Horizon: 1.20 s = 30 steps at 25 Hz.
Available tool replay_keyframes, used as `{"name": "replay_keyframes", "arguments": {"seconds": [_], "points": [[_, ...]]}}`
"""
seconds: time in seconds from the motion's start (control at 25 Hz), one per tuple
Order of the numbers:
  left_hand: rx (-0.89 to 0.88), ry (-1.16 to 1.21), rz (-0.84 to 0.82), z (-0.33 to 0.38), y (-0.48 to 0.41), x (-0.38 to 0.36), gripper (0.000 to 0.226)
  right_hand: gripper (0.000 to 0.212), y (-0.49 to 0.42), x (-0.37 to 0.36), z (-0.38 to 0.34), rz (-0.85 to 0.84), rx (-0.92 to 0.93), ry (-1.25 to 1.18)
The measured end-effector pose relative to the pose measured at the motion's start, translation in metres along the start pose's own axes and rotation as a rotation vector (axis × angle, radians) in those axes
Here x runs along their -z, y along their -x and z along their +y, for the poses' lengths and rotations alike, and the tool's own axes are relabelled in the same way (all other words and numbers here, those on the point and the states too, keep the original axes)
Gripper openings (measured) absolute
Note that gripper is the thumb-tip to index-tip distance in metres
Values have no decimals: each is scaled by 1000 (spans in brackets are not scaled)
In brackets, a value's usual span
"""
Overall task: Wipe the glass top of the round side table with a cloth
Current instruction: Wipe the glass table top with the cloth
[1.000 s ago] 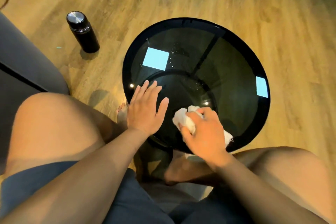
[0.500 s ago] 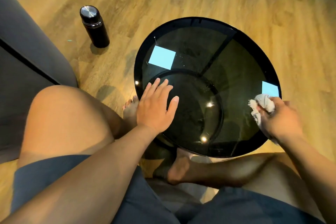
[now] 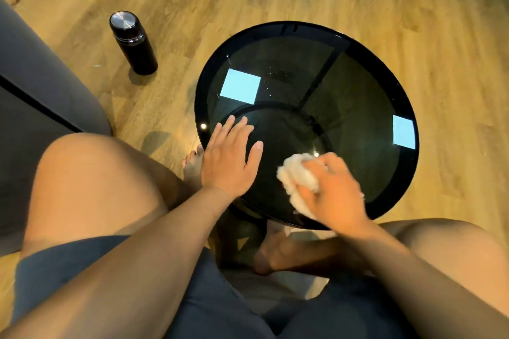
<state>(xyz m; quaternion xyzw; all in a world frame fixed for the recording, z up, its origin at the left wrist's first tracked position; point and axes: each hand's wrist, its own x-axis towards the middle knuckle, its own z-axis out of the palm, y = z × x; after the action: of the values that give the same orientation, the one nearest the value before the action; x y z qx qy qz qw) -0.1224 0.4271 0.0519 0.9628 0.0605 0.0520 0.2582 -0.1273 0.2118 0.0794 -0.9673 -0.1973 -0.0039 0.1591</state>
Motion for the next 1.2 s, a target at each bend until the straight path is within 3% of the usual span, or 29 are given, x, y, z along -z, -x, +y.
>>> {"name": "replay_keyframes", "arguments": {"seconds": [0.12,0.2,0.36,0.52,0.6,0.68,0.76,0.92,1.04,1.12,1.2], "points": [[14,1,-2,0,-1,0,62,34,-11,30,90,60,-241,151],[14,2,-6,0,-1,0,59,45,-20,49,127,94,-409,217],[14,11,10,-2,-1,-2,52,43,-34,43,104,167,-607,189],[8,6,14,-2,-3,-1,58,27,-29,2,-3,90,-321,74],[-8,3,11,1,0,0,62,32,-16,-12,-39,21,-103,15],[2,-6,41,4,-6,4,61,44,-3,-12,-29,-39,109,7],[7,-59,111,3,-22,12,55,51,-3,-1,11,-22,149,50],[28,-210,9,-15,-33,15,66,56,-24,27,101,46,-127,191],[58,-195,-21,-21,-27,8,73,36,-48,57,157,15,-439,191],[63,-171,-4,-21,-30,7,72,32,-58,64,169,9,-588,202],[74,-150,10,-23,-32,6,70,37,-64,54,153,50,-619,234]]}}
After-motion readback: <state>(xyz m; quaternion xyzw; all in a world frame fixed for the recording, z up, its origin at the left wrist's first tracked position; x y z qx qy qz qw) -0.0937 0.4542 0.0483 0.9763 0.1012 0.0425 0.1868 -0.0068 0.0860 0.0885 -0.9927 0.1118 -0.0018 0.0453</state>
